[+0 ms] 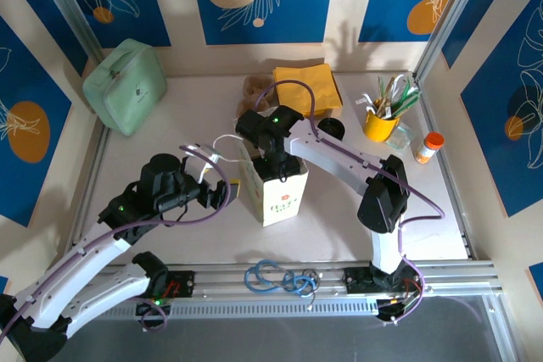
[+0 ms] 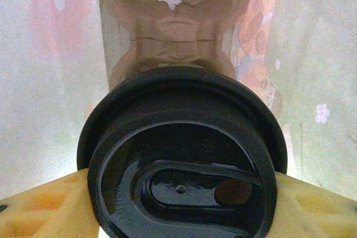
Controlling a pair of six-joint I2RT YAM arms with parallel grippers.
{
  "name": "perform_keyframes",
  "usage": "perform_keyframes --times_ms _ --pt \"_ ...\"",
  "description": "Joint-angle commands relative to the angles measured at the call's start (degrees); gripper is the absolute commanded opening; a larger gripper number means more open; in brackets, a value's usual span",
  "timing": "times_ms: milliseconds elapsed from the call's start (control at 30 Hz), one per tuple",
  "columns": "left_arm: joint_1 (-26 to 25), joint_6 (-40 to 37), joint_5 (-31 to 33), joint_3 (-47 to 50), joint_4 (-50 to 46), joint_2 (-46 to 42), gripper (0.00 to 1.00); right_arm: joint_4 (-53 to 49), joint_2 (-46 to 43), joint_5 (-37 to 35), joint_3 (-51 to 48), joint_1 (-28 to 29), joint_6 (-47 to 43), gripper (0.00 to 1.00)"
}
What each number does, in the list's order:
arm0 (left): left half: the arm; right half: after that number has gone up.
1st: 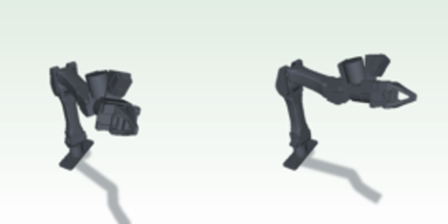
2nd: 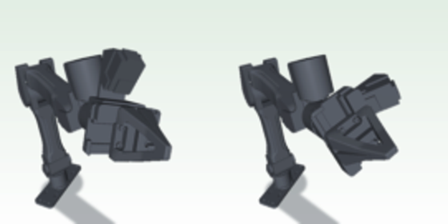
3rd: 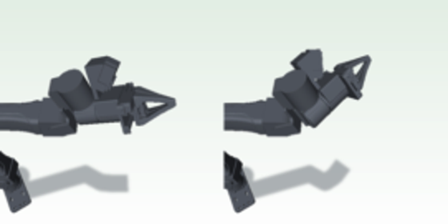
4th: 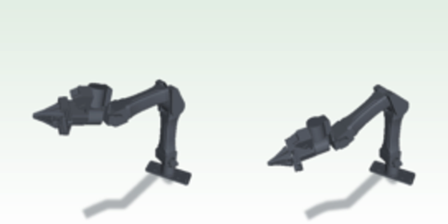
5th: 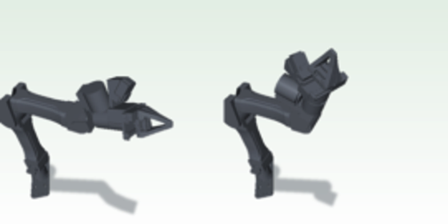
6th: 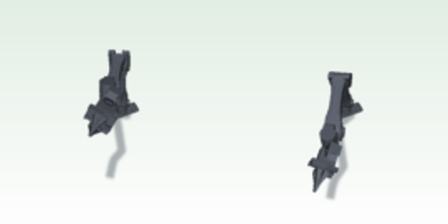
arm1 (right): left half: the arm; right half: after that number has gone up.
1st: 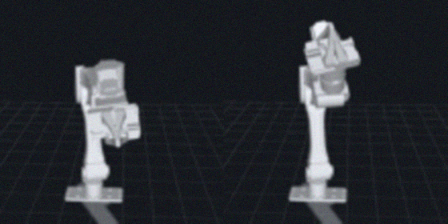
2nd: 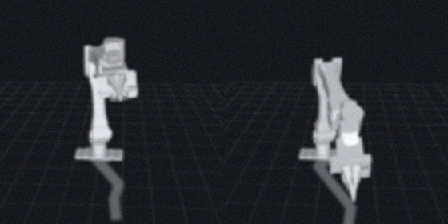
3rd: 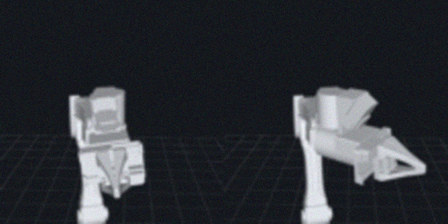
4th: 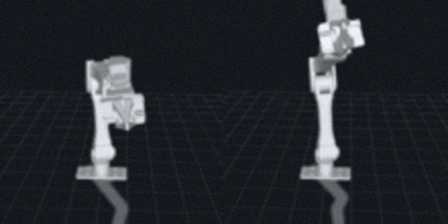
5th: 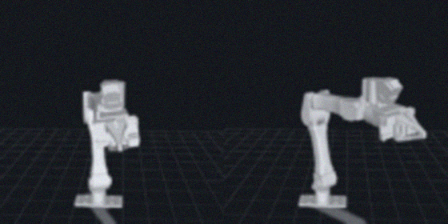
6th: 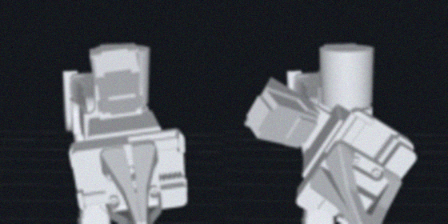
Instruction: Pack the takeout coffee
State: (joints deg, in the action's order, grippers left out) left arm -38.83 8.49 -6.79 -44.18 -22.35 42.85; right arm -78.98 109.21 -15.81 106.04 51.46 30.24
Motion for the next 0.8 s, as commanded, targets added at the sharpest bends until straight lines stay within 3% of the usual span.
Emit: perform_keyframes --times_ms 0,767 --pt "-0.61 -0.8 0.81 -0.02 -0.7 -0.49 0.92 0.76 -0.58 2.02 -1.08 -0.25 0.36 0.62" --pt "-0.63 -0.59 1.51 0.06 -1.01 -0.49 0.92 3.72 -1.15 1.73 -4.78 -0.05 1.85 0.61"
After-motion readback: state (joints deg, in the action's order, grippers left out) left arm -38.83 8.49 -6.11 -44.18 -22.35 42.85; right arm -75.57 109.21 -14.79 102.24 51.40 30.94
